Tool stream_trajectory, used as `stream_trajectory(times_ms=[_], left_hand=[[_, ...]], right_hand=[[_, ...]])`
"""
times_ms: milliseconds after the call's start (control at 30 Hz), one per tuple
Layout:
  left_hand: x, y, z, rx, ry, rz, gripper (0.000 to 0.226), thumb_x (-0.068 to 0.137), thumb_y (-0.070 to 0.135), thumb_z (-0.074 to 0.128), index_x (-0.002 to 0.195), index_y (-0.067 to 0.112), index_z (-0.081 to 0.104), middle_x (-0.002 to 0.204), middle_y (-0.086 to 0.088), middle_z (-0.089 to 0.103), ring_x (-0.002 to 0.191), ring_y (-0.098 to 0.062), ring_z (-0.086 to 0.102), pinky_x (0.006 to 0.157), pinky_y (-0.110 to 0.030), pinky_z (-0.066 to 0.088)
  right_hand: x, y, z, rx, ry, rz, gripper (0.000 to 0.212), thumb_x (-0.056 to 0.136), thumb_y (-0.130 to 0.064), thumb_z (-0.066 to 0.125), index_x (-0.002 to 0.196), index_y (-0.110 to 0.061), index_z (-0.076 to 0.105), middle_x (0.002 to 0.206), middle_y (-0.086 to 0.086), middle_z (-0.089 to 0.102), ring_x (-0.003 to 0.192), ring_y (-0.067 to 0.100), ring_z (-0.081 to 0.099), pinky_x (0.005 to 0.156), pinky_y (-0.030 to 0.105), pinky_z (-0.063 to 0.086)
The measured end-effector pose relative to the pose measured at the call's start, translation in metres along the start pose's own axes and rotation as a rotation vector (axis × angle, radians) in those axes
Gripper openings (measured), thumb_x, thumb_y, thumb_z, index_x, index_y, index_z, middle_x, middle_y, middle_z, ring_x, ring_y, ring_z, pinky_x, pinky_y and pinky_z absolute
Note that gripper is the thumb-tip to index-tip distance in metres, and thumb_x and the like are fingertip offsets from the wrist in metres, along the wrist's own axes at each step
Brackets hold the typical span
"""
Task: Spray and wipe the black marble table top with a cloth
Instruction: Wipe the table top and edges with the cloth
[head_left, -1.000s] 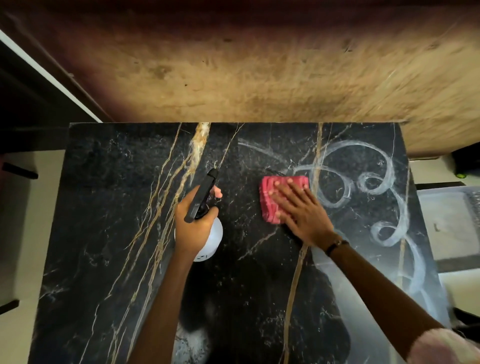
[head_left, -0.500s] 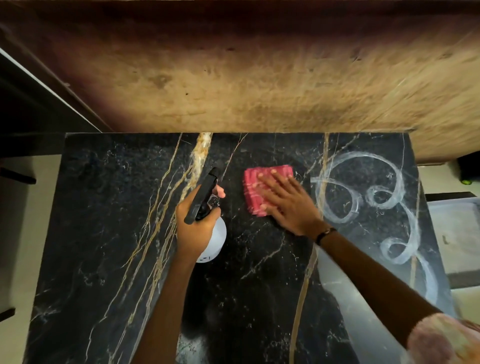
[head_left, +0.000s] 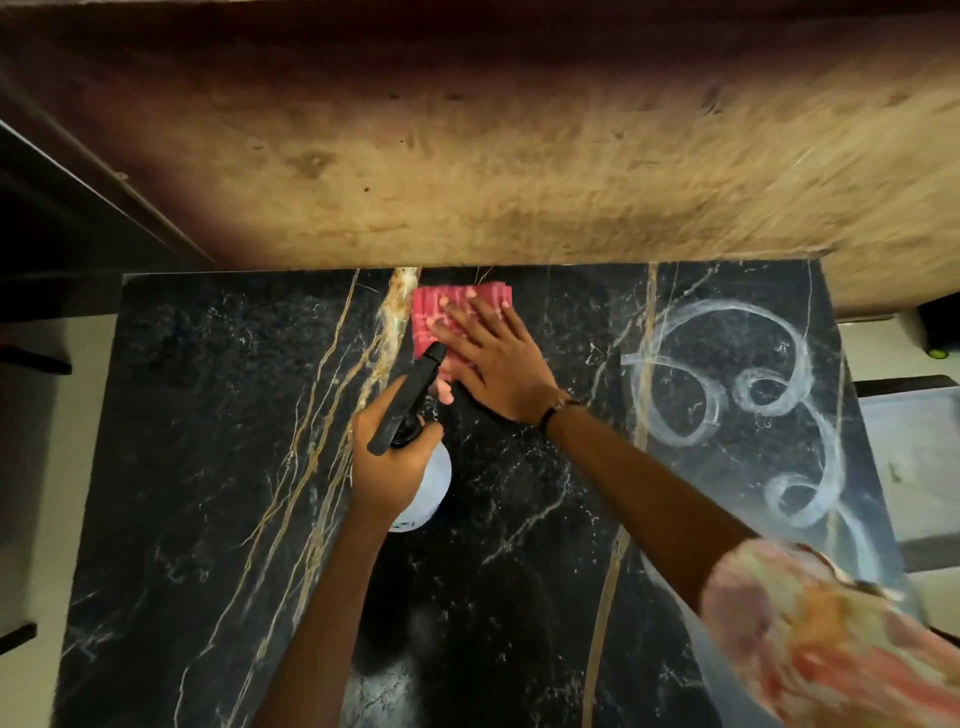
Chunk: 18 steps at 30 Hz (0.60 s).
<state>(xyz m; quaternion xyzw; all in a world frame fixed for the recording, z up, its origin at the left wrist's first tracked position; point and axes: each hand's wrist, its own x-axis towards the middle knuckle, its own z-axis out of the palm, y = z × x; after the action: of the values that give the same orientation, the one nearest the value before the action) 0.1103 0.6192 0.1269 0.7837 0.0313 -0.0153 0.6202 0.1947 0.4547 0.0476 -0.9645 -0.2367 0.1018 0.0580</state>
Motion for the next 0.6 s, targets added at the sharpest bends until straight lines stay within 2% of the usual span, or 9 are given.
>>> stream_trajectory(times_ms=[67,133,167,233,300,367,433,500,600], left_hand=[[0.001,0.0,0.0,-0.025,-0.027,0.006,0.014,0.073,0.016,0.054,0.082,0.016,0.064,0.047,0.003,0.049,0.042,-0.014,0.041,0.048,-0.028,0.037],[0.002,0.0,0.0,-0.033,-0.041,0.025,0.022,0.075,0.007,0.052,0.091,0.015,0.065,0.049,-0.016,0.046,0.039,-0.027,0.036,0.043,-0.036,0.034],[0.002,-0.001,-0.001,-0.029,-0.039,0.04,0.024,0.075,0.005,0.051,0.091,0.017,0.065,0.051,-0.017,0.047,0.039,-0.03,0.034,0.043,-0.037,0.034],[0.001,-0.001,-0.001,-0.033,-0.027,0.05,0.027,0.075,0.001,0.051,0.092,0.018,0.064,0.053,-0.016,0.05,0.038,-0.032,0.034,0.042,-0.038,0.034],[0.0,-0.002,0.0,-0.038,-0.022,0.039,0.026,0.076,0.0,0.052,0.093,0.015,0.065,0.052,-0.019,0.047,0.039,-0.034,0.033,0.041,-0.042,0.034],[-0.001,-0.003,0.002,-0.04,-0.019,0.032,0.026,0.076,0.0,0.052,0.093,0.015,0.065,0.05,-0.005,0.049,0.039,-0.034,0.032,0.041,-0.041,0.034],[-0.002,-0.002,0.003,-0.019,-0.006,0.021,0.029,0.075,0.0,0.052,0.093,0.019,0.065,0.049,0.008,0.051,0.04,-0.024,0.035,0.044,-0.034,0.035],[-0.003,0.0,0.006,0.015,0.002,-0.006,0.029,0.075,0.002,0.052,0.094,0.02,0.066,0.05,0.01,0.053,0.042,-0.013,0.037,0.048,-0.028,0.037],[-0.002,0.003,0.012,0.051,0.015,-0.042,0.027,0.075,0.001,0.054,0.097,0.009,0.067,0.052,0.01,0.055,0.047,-0.007,0.045,0.057,-0.025,0.04]], right_hand=[[-0.038,0.023,0.007,-0.032,-0.002,-0.033,0.054,0.099,-0.049,0.022,0.15,-0.033,0.018,0.161,-0.003,0.012,0.149,0.023,0.003,0.121,0.049,0.005],[-0.067,0.061,0.007,-0.03,0.011,0.053,0.055,0.099,-0.051,0.018,0.15,-0.032,0.014,0.161,-0.001,0.01,0.149,0.024,0.001,0.12,0.052,0.008],[-0.073,0.079,0.003,-0.026,0.017,0.122,0.055,0.098,-0.051,0.017,0.15,-0.032,0.014,0.16,0.0,0.01,0.149,0.025,0.002,0.119,0.054,0.01],[-0.066,0.103,-0.005,-0.008,0.024,0.266,0.057,0.096,-0.051,0.015,0.149,-0.03,0.015,0.16,0.001,0.011,0.149,0.026,0.004,0.118,0.054,0.012],[-0.04,0.105,-0.01,0.038,0.051,0.377,0.058,0.096,-0.051,0.016,0.15,-0.031,0.016,0.161,-0.001,0.01,0.149,0.026,0.003,0.12,0.052,0.006],[-0.013,0.091,-0.009,0.087,0.076,0.431,0.055,0.1,-0.047,0.025,0.151,-0.031,0.013,0.161,-0.002,0.006,0.149,0.026,-0.002,0.12,0.051,-0.002],[-0.001,0.073,-0.006,0.09,0.065,0.388,0.054,0.101,-0.044,0.03,0.151,-0.031,0.013,0.161,-0.001,0.004,0.149,0.027,-0.004,0.119,0.051,-0.004],[-0.011,0.059,-0.002,0.048,0.055,0.261,0.054,0.101,-0.044,0.029,0.151,-0.032,0.013,0.161,-0.001,0.005,0.149,0.027,-0.003,0.12,0.052,-0.002],[-0.059,0.064,0.004,-0.007,0.035,0.051,0.054,0.1,-0.048,0.026,0.15,-0.032,0.017,0.16,-0.003,0.01,0.149,0.024,0.001,0.121,0.048,0.003]])
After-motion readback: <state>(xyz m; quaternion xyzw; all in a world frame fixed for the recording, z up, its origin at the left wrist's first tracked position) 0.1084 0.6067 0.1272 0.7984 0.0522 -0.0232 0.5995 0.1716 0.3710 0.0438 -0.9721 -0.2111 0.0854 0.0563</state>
